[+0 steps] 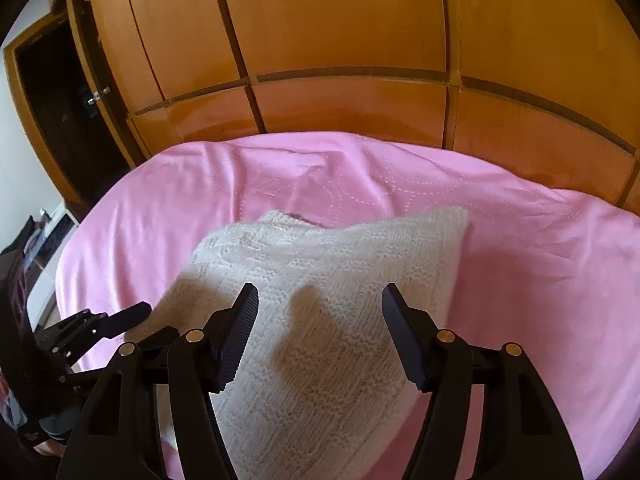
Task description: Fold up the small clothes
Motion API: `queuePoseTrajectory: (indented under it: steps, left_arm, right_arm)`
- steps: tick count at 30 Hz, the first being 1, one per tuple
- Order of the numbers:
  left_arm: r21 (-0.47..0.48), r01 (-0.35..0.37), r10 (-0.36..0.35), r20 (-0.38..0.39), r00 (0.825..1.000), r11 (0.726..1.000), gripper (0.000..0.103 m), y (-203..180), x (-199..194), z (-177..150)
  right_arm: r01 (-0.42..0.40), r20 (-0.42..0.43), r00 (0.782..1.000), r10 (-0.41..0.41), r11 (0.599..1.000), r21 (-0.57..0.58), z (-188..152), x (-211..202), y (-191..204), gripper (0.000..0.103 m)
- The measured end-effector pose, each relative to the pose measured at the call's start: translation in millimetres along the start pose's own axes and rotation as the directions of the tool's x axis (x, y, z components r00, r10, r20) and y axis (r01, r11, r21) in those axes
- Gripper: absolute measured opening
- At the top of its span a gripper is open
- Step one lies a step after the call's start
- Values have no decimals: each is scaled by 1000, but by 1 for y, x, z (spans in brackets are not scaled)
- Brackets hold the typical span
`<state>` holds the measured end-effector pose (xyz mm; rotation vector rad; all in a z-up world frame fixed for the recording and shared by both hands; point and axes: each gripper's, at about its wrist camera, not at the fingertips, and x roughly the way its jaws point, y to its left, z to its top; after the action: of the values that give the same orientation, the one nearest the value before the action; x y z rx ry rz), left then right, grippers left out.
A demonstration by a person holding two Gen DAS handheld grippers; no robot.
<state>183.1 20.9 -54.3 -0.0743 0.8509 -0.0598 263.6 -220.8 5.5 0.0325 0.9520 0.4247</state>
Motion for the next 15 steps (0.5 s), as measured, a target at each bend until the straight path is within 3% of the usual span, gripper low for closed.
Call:
queuePoseTrajectory:
  steps: [7,11,13,15]
  left_arm:
    - [-20,-11,10,-50,999,1000,47,6,20,-8]
    - [-41,-16,13,-58,998,999,51,13,28,-13]
    - [-56,-10,7,-61,998,998,61,19,29,-14]
    - [-88,31,-37,-64,997,996,66,26,29,-15]
  right_arm:
    - [41,-94,995,-44,999,-29,-15,47,12,64]
    - [113,-63,991,-121,986,-119,-21,60,30,65]
    - [85,-52,994,-91,991,-102,-17,53,26,68]
    - [3,-32,999,-4,999,-38,-14,38,14,74]
